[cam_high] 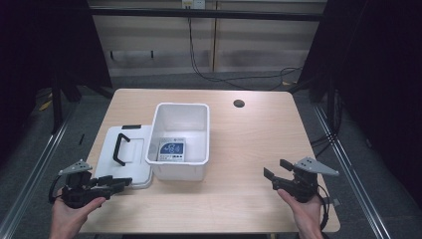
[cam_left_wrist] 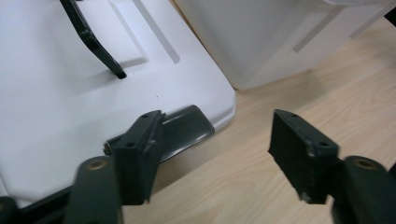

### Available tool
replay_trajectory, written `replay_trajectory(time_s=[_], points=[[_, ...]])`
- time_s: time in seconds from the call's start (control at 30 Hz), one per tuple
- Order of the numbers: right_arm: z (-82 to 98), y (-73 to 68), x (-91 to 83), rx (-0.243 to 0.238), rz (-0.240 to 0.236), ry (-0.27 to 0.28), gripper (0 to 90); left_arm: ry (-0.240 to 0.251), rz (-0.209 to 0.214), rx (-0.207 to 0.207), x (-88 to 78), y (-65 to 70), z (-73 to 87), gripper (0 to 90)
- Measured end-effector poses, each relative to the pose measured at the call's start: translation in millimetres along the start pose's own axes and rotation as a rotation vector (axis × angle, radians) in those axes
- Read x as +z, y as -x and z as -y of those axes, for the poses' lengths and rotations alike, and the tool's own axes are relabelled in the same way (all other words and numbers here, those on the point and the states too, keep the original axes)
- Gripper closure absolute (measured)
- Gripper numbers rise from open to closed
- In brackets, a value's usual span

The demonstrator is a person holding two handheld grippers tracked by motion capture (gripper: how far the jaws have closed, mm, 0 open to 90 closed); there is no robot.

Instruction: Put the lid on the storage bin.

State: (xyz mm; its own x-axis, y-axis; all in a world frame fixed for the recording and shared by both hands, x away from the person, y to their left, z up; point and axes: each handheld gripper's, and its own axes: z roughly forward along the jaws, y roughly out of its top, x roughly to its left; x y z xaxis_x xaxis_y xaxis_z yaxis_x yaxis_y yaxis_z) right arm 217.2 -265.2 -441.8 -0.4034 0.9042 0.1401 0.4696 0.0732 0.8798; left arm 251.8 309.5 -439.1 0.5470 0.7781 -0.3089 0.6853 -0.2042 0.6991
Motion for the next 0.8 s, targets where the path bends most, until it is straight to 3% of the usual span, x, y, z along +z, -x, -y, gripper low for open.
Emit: replay_trajectory(time_s=[0.03, 0.07, 0.23, 0.33, 0.5, 0.53, 0.6, 0.63, 0.7, 0.8], points=[[0.0, 0.0, 0.0, 0.000, 0.000, 0.000, 28.2, 0.000, 0.000, 0.000, 0.0, 0.0, 0.0, 43.5], [2.4, -6.6, -1.1, 0.008, -0.030, -0.010, 28.5, -0.016, 0.005, -0.003, 1.3, 2.3, 0.0, 43.6], [6.4, -15.0, -6.5, -0.034, -0.044, -0.054, 29.6, -0.029, 0.027, -0.002, -2.0, 3.7, -4.2, 43.6], [5.5, -13.3, -7.3, 0.013, -0.071, -0.069, 32.6, -0.025, -0.019, 0.004, -5.1, 7.7, -6.0, 44.8], [2.7, -15.9, -9.4, 0.005, -0.073, -0.052, 29.3, -0.044, 0.038, 0.009, -8.6, 11.1, -13.7, 42.2], [2.5, -15.9, -9.4, 0.007, -0.072, -0.054, 28.9, -0.041, 0.014, 0.007, -9.0, 11.7, -16.6, 42.0], [2.3, -16.1, -9.1, 0.008, -0.071, -0.057, 28.9, -0.036, 0.012, 0.000, -9.2, 11.4, -18.5, 43.2], [2.2, -16.0, -8.7, 0.010, -0.086, -0.056, 28.5, -0.023, 0.024, -0.036, -9.1, 9.0, -23.4, 44.9], [2.1, -16.0, -9.0, 0.013, -0.103, -0.052, 28.0, -0.026, 0.039, -0.048, -8.2, 8.0, -27.7, 46.6], [2.2, -16.2, -9.7, 0.009, -0.104, -0.050, 27.9, -0.034, 0.014, -0.030, -8.8, 9.9, -32.6, 48.5]])
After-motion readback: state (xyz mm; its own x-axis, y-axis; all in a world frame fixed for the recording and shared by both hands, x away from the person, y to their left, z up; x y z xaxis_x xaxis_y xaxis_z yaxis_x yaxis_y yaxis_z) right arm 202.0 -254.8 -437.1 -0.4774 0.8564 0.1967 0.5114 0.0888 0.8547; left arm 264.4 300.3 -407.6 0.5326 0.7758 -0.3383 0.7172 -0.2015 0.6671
